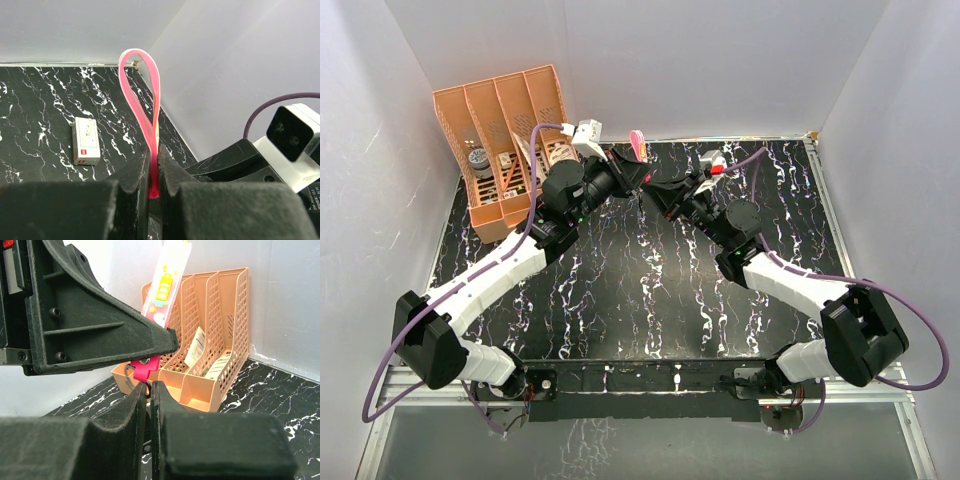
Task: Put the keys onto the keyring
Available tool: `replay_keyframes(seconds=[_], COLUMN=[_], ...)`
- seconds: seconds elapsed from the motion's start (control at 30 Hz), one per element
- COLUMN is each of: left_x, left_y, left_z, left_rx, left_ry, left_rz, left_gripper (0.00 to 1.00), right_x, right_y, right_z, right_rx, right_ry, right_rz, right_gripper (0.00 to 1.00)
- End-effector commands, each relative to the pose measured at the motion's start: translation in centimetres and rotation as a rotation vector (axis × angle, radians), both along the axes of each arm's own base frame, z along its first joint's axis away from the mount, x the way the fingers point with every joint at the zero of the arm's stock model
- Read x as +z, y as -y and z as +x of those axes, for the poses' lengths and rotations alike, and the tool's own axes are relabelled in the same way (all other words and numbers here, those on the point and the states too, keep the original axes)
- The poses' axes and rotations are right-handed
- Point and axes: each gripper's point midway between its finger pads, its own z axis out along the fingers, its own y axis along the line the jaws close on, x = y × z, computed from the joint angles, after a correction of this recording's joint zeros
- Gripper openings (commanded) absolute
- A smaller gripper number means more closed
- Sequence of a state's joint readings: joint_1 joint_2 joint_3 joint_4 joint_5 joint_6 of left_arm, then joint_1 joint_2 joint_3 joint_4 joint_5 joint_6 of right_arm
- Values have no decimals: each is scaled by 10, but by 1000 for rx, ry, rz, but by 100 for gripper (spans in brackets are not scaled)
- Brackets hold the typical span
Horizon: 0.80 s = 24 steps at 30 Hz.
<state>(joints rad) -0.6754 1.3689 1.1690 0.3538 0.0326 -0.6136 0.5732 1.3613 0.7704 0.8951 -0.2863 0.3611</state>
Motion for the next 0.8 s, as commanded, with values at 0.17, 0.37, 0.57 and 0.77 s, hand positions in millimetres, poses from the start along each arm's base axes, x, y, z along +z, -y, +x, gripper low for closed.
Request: replay_keyframes(seconds=[0.17, 0.37, 0.57, 0.77], left_x=[7, 9, 11, 13], left_y=[-6, -11, -14, -20], left_z=[2, 2, 1, 0], left_rx=[20, 39, 45, 64], left_ry=[18, 28, 36, 44], left_rz=[-18, -17, -22, -29], left_gripper=[15, 31, 35, 40], right_x=[31, 29, 29, 27], right_y=[9, 9, 9, 11], right_z=[-13, -13, -13, -13], right_rx=[-9, -9, -9, -16], right_ry=[96, 94, 94, 94], right_rz=[52, 47, 46, 41], right_gripper=[0, 0, 0, 0])
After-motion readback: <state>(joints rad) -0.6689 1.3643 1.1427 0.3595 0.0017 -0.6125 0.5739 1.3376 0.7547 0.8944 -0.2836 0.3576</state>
